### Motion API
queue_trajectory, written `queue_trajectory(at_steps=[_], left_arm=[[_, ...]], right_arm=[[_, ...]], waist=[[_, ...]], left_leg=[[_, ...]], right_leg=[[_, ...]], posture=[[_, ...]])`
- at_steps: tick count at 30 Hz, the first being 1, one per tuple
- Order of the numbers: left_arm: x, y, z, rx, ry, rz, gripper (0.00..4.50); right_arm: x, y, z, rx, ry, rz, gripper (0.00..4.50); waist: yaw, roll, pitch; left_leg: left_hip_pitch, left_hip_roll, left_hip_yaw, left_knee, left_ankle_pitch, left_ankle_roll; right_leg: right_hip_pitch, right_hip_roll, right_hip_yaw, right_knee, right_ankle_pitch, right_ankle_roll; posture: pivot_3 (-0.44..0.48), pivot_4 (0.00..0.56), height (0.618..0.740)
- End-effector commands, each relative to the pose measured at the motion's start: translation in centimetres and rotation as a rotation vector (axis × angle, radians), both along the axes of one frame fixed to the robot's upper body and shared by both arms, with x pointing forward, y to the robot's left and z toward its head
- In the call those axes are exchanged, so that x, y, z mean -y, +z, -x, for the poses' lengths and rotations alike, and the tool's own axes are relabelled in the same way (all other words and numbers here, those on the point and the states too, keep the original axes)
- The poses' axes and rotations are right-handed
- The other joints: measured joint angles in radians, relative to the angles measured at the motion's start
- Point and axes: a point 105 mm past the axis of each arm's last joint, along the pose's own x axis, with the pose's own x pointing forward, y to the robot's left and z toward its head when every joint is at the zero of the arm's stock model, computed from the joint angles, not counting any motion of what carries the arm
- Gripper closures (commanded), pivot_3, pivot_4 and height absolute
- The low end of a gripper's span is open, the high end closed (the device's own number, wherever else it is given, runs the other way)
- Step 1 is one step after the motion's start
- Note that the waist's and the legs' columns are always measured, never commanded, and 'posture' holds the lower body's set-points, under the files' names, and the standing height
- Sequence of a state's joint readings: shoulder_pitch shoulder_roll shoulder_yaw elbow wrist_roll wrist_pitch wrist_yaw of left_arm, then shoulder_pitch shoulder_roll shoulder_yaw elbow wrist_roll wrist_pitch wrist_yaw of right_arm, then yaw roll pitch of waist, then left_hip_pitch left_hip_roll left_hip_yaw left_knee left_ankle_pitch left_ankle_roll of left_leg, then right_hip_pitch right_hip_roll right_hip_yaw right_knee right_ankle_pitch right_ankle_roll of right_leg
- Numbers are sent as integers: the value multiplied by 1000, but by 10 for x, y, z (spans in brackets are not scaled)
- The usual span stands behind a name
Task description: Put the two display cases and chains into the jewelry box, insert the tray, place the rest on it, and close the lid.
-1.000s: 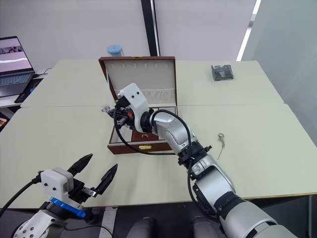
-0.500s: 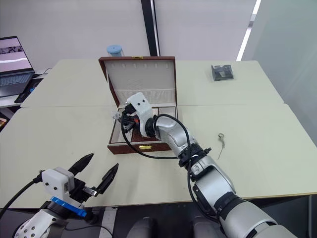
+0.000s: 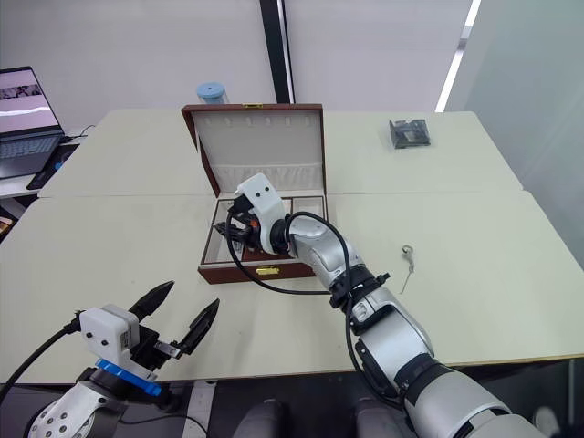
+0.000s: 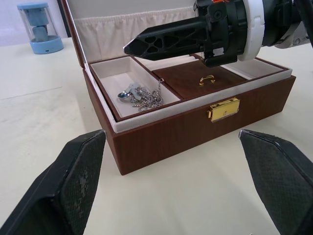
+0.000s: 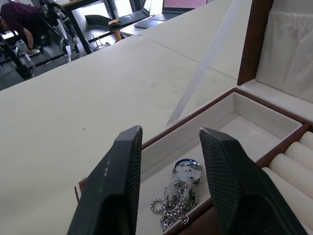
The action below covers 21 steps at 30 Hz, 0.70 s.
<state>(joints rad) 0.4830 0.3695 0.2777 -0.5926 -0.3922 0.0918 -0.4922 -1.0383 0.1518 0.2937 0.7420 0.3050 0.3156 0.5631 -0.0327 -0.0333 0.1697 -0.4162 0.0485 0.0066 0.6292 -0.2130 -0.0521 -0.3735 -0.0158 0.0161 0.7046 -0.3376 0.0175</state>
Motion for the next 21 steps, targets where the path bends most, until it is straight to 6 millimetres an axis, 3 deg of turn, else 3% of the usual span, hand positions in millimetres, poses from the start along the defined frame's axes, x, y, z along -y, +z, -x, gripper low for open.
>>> queue_trajectory(at_steps=[1, 5, 14, 21], left_arm=[[5, 13, -1, 44, -25, -8, 0], [0, 11, -4, 10, -14, 10, 0], [-18, 14, -13, -38, -25, 5, 0], [-53, 22, -21, -81, -21, -39, 0]], right_arm=[[-37, 13, 32, -30, 107, -140, 1290], [-24, 18, 29, 15, 129, -160, 36], [42, 31, 25, 160, 169, -165, 36], [125, 17, 25, 224, 113, -65, 36]], waist=[[0, 0, 0], [0, 0, 0], [3, 0, 0], [4, 0, 1]], left_leg=[[0, 0, 0, 0, 0, 0], [0, 0, 0, 0, 0, 0], [0, 0, -1, -1, 0, 0], [-1, -1, -2, -1, 0, 0]], right_leg=[[0, 0, 0, 0, 0, 0], [0, 0, 0, 0, 0, 0], [1, 0, -1, -1, 0, 0], [1, -1, -2, -3, 0, 0]], posture=[[0, 150, 740], [0, 150, 740], [0, 150, 740], [0, 150, 740]])
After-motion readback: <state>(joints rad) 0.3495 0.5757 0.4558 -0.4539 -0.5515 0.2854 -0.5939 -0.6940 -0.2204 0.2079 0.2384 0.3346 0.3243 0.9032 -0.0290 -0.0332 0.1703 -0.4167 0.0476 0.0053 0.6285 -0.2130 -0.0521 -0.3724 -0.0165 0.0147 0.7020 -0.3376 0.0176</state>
